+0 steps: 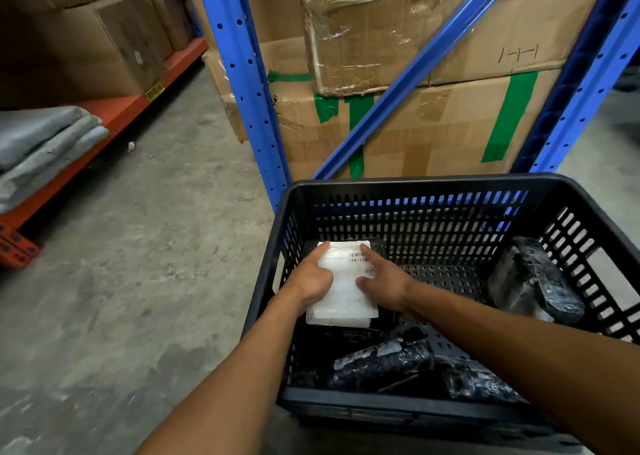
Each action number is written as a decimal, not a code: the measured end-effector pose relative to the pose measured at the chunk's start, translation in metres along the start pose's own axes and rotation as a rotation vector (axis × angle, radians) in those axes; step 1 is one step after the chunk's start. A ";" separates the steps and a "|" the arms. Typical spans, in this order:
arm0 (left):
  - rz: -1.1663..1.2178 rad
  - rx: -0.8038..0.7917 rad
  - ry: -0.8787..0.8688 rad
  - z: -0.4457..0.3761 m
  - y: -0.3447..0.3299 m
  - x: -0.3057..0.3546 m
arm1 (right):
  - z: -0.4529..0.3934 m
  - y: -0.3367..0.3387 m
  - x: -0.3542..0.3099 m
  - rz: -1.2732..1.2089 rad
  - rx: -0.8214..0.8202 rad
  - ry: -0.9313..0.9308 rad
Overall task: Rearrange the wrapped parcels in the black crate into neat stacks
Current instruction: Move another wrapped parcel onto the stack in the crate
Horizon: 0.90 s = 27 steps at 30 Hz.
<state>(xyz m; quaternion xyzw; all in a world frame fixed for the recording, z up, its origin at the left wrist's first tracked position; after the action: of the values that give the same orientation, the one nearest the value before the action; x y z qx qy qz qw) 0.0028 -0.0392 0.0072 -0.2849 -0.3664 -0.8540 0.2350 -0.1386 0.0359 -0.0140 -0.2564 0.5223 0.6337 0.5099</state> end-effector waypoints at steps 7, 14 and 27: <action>-0.039 -0.002 0.023 0.000 -0.001 0.003 | -0.002 0.003 0.004 0.088 -0.005 0.022; -0.577 0.232 -0.118 0.019 -0.017 0.065 | 0.012 0.077 0.020 0.361 0.210 0.025; -0.012 -0.439 -0.180 0.022 -0.222 0.113 | 0.058 0.184 0.089 0.383 0.660 -0.255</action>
<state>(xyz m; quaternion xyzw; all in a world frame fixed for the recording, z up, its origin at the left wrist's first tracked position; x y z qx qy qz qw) -0.2077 0.0934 -0.0152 -0.4019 -0.1930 -0.8858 0.1288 -0.3251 0.1354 0.0025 0.1040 0.6687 0.5420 0.4981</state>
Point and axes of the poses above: each hand's wrist, its own z-axis away from the middle knuckle, its own y-axis out of the back of the hand, x = y × z, the point moved 3 cm from there along -z, towards the middle knuckle, and after that the axes turned 8 degrees about y, right-handed, at the moved point
